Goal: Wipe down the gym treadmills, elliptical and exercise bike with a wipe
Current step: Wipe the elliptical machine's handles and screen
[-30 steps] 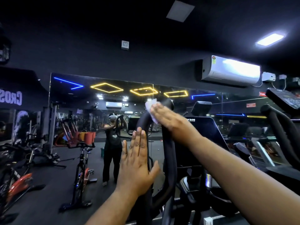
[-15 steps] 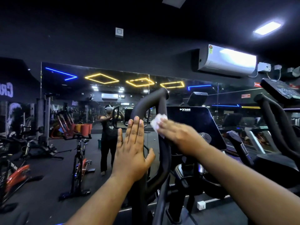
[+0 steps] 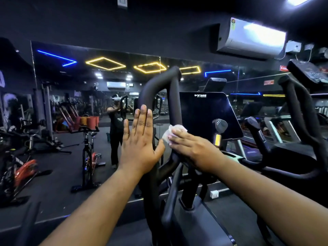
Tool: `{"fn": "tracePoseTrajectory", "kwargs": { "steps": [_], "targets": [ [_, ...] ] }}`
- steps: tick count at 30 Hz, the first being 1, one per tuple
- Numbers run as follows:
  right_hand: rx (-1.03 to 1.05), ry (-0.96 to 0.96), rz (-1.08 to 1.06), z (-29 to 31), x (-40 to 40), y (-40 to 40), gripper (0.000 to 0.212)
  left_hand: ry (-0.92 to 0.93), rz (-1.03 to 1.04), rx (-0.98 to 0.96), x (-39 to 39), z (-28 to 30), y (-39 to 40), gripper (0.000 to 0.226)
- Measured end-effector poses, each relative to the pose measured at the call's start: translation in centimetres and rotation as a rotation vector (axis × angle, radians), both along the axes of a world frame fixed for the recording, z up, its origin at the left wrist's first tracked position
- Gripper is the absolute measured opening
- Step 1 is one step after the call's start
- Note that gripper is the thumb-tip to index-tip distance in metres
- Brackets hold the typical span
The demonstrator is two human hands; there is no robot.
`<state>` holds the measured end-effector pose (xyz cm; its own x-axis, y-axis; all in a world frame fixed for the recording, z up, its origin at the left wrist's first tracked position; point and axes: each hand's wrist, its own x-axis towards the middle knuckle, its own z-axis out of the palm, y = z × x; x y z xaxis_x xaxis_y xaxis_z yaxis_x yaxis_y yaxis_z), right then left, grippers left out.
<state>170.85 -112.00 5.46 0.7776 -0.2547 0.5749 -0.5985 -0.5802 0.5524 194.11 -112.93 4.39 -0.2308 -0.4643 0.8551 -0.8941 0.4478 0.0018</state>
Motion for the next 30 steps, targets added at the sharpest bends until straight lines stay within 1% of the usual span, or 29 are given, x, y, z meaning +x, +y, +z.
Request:
{"fn": "tracePoseTrajectory", "kwargs": {
  "steps": [2, 4, 5, 7, 10, 12, 14, 16, 18, 21, 23, 25, 26, 28, 30],
  "targets": [
    [-0.046, 0.010, 0.023, 0.1, -0.8, -0.2, 0.040, -0.001, -0.001, 0.000, -0.1, -0.1, 0.0, 0.093],
    [-0.030, -0.130, -0.004, 2.1, -0.6, -0.7, 0.044, 0.002, 0.007, -0.005, -0.1, 0.0, 0.0, 0.094],
    [0.016, -0.223, -0.038, 3.1, -0.4, -0.8, 0.048, 0.001, 0.012, -0.001, -0.1, -0.1, 0.1, 0.094],
    [0.131, -0.340, -0.075, 4.0, 0.4, -0.8, 0.056, 0.006, 0.014, 0.003, 0.0, -0.1, 0.0, 0.093],
    [0.167, -0.458, -0.042, 1.5, 1.5, -0.2, 0.054, 0.011, 0.010, -0.006, 0.0, -0.3, 0.1, 0.093],
    [0.118, -0.520, -0.011, -1.5, 1.7, 0.5, 0.048, 0.016, 0.010, -0.003, -0.1, -0.5, 0.2, 0.093],
    [0.062, -0.531, 0.024, -4.4, 1.8, 0.8, 0.044, 0.017, 0.010, -0.006, -0.2, -0.7, 0.2, 0.094],
    [0.039, -0.519, 0.045, -5.8, 1.6, 0.6, 0.043, 0.020, 0.014, -0.004, -0.2, -0.7, 0.2, 0.094],
    [0.071, -0.507, 0.039, -5.1, 1.6, 0.2, 0.046, 0.032, 0.011, -0.004, -0.3, -0.7, 0.2, 0.094],
    [0.127, -0.525, 0.015, -2.4, 2.7, -1.0, 0.051, 0.056, -0.012, -0.001, -0.4, -0.9, 0.3, 0.093],
    [0.114, -0.560, -0.005, -2.6, 3.3, -1.5, 0.048, 0.061, -0.029, 0.002, -0.3, -1.8, 0.7, 0.093],
    [0.061, -0.583, 0.015, -4.8, 3.4, -1.1, 0.044, 0.056, -0.048, 0.008, 0.0, -3.0, 1.2, 0.092],
    [0.037, -0.570, 0.039, -6.3, 3.2, -0.6, 0.042, 0.053, -0.052, 0.012, 0.1, -3.6, 1.4, 0.090],
    [0.027, -0.484, 0.085, -9.3, 3.4, 0.6, 0.041, 0.036, -0.038, 0.016, 0.4, -4.6, 1.6, 0.085],
    [0.024, -0.385, 0.097, -10.5, 3.5, 1.3, 0.043, 0.020, -0.025, 0.014, 0.6, -5.0, 1.7, 0.081]
  ]
}}
